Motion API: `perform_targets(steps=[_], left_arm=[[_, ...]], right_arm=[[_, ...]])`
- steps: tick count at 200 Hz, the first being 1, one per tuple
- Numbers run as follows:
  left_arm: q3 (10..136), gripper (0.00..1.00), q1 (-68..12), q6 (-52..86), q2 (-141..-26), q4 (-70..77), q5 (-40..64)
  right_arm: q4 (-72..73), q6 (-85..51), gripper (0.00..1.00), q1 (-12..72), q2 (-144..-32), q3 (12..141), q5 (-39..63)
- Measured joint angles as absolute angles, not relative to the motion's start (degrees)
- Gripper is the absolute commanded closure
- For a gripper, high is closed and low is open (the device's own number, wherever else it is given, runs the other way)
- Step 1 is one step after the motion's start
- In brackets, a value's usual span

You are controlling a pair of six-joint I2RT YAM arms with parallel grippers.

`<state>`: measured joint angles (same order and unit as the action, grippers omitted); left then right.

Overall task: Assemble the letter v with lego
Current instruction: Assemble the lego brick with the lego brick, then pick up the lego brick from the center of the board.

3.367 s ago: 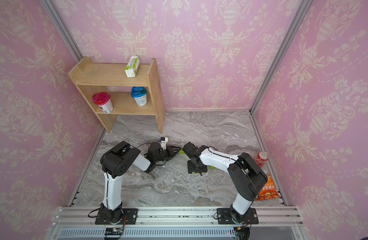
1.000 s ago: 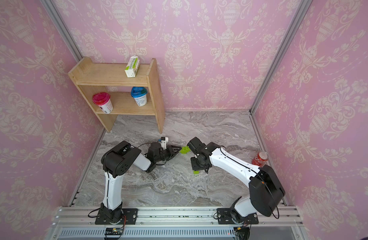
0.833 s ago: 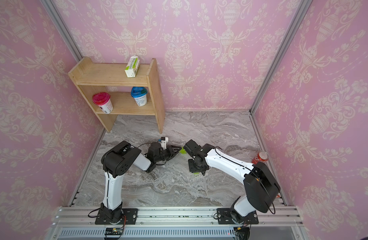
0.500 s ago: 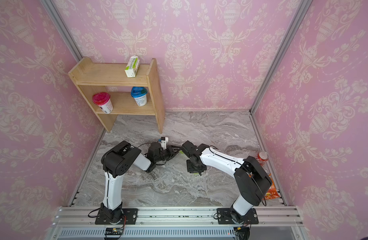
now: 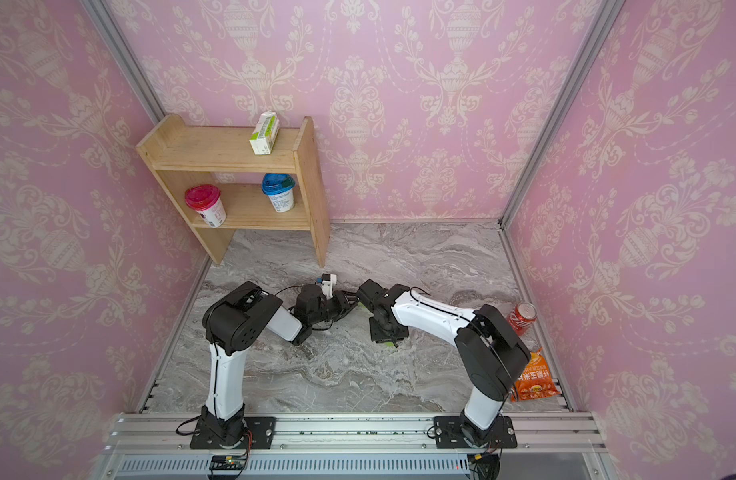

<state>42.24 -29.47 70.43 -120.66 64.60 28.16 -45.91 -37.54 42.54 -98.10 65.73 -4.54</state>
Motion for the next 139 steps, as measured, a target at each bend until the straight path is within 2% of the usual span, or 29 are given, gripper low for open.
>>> perform_targets(steps=[139], left_arm=[[42.24,0.80,-29.47,70.46,-120.66,64.62,28.14]], right_arm=[[-49.36,-37.08,1.00,42.59,-102.61,70.06,-5.13]])
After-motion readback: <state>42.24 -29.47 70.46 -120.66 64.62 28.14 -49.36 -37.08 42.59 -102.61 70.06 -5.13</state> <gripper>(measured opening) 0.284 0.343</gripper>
